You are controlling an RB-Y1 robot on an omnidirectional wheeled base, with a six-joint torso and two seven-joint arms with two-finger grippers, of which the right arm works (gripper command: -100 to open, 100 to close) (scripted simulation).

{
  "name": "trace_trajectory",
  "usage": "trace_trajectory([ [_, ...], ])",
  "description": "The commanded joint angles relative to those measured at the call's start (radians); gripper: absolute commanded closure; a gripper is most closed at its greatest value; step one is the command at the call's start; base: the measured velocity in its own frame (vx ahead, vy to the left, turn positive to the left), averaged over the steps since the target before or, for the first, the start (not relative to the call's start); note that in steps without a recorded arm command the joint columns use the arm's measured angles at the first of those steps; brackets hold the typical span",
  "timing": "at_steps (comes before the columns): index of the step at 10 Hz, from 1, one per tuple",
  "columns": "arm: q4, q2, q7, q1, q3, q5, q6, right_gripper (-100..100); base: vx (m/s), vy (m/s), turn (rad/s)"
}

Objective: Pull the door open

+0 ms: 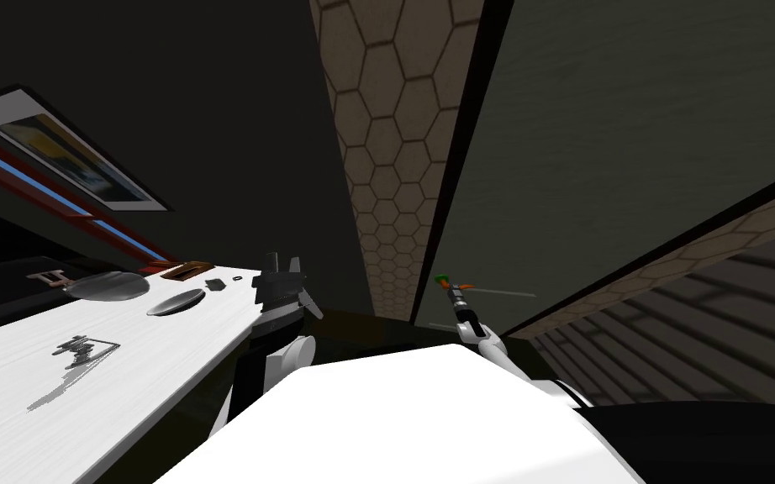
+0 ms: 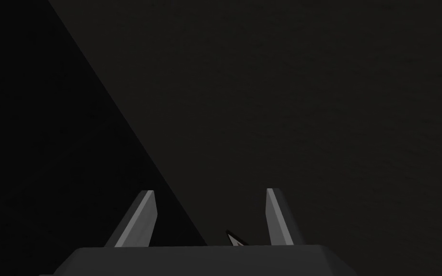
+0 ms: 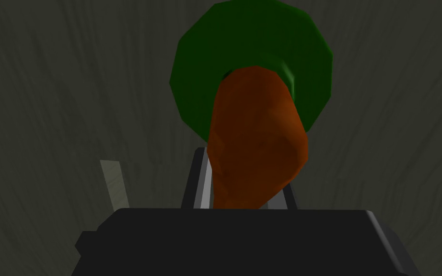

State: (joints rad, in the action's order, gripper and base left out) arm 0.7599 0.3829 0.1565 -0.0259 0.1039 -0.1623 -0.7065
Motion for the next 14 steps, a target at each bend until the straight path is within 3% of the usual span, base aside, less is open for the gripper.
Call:
trace_trajectory([
  [1,0.001,0.000,-0.001,0.000,0.000,0.000,-0.002,100,0.000,0.000,0.000],
  [5,0.009,0.019,0.029,0.017,-0.027,0.010,-0.017,100,-0.121,-0.021,0.068],
  [12,0.035,0.069,0.104,0.060,-0.097,0.035,-0.063,100,-0.212,-0.052,0.100],
  [13,0.038,0.065,0.098,0.058,-0.090,0.033,-0.053,100,-0.090,-0.014,0.010],
  [14,0.039,0.082,0.121,0.080,-0.109,0.040,-0.081,100,-0.159,-0.040,0.125],
])
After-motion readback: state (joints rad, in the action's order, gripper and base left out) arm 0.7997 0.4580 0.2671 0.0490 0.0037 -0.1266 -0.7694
